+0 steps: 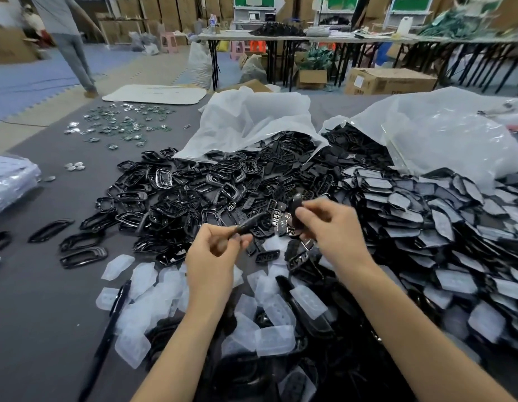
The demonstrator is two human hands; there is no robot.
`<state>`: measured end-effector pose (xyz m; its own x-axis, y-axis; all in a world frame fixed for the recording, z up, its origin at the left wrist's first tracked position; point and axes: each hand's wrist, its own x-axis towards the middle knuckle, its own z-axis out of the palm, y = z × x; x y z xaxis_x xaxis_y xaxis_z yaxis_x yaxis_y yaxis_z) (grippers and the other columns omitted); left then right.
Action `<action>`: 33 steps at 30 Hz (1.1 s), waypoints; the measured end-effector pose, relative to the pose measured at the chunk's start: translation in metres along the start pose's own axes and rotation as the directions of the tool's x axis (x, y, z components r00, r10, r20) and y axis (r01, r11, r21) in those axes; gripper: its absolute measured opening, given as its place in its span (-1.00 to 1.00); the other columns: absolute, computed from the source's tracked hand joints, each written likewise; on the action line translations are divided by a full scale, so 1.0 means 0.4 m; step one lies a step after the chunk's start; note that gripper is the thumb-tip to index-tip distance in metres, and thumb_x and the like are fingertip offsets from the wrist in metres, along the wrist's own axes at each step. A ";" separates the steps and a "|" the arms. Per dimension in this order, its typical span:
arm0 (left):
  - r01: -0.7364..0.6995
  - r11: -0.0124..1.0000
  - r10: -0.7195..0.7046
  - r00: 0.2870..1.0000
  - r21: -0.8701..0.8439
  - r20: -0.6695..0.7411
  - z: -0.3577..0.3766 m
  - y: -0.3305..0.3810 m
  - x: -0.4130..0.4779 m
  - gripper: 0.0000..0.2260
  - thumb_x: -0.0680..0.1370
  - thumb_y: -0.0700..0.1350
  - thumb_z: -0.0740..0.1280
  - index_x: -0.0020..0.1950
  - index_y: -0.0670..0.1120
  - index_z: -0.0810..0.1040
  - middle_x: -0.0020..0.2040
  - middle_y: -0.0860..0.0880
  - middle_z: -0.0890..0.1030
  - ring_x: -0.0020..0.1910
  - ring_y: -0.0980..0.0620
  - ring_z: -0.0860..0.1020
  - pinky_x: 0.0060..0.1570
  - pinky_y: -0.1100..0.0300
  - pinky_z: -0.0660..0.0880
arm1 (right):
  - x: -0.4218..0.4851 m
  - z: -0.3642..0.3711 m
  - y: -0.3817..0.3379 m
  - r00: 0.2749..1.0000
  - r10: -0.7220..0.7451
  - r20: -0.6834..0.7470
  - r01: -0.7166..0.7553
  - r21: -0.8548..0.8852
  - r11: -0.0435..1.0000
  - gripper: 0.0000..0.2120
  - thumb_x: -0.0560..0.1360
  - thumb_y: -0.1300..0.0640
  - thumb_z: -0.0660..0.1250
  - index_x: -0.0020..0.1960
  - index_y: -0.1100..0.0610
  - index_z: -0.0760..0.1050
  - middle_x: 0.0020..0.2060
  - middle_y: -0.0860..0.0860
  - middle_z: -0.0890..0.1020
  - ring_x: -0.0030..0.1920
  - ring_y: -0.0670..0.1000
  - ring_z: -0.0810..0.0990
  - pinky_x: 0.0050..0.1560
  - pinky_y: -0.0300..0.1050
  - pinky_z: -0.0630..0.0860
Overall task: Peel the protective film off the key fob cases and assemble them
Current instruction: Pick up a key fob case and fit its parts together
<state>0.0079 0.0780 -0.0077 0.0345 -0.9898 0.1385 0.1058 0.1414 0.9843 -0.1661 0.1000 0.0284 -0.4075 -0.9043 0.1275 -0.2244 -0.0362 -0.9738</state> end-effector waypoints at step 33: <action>-0.045 0.998 0.056 0.934 -0.041 0.352 0.064 -0.001 -0.098 -0.83 0.41 -0.26 0.44 -0.06 -0.04 0.62 -0.21 0.04 0.71 -0.18 0.08 0.68 -0.08 0.27 0.59 | -0.149 -0.050 0.061 0.949 0.304 0.085 -0.296 0.572 0.765 -0.79 0.26 0.16 0.42 -0.13 0.22 0.62 -0.20 0.14 0.71 -0.26 0.04 0.70 -0.30 -0.22 0.58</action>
<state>-0.0188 0.1163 -0.0106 -0.3115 -0.9236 0.2234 0.1444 0.1863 0.9718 -0.1649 0.1614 0.0007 -0.3798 -0.9051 -0.1912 0.4556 -0.0032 -0.8902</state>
